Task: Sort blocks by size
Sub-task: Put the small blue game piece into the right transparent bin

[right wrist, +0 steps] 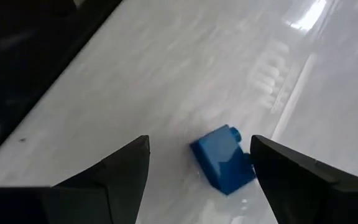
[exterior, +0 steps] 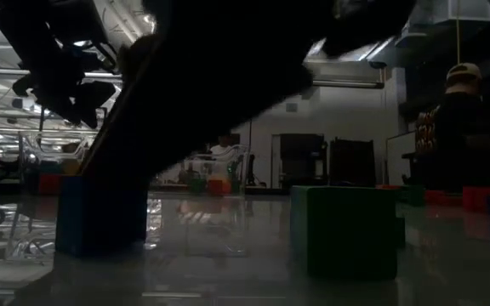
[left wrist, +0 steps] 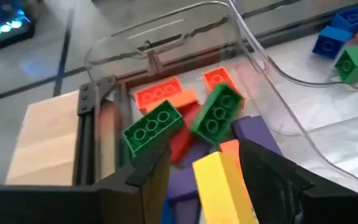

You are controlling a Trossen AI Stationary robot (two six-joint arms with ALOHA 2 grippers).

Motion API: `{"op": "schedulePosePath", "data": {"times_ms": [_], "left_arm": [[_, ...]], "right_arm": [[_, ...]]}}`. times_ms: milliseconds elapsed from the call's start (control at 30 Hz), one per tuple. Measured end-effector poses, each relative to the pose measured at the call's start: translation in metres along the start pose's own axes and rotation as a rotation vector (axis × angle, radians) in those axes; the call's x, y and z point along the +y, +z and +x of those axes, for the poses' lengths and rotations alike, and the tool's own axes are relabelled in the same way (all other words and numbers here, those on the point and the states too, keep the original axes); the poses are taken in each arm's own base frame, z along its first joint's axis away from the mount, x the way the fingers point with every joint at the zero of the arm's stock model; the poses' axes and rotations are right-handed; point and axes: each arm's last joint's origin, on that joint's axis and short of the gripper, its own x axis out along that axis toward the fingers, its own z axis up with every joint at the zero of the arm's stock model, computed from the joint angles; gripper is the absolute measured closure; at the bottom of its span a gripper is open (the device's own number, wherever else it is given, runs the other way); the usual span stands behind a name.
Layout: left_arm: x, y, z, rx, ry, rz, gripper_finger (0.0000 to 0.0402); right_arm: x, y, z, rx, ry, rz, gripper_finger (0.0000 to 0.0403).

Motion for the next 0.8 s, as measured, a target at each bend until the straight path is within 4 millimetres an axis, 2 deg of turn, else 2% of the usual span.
{"op": "schedulePosePath", "data": {"times_ms": [200,367,567,800], "left_arm": [[-0.004,0.001,0.0,0.013,-0.049,-0.022,0.0218],[-0.005,0.003,0.0,0.005,-0.059,-0.032,0.0218],[-0.005,0.003,0.0,0.003,-0.06,-0.008,0.0218],[-0.005,0.003,0.0,0.003,-0.06,-0.006,0.0217]], "right_arm": [[-0.017,-0.006,0.003,0.017,0.0,0.03,0.0128],[-0.025,-0.008,0.003,0.016,0.035,0.069,0.016],[-0.024,-0.008,0.003,0.015,0.04,0.114,0.0196],[-0.024,-0.011,0.009,0.029,0.042,0.116,0.0209]]}}
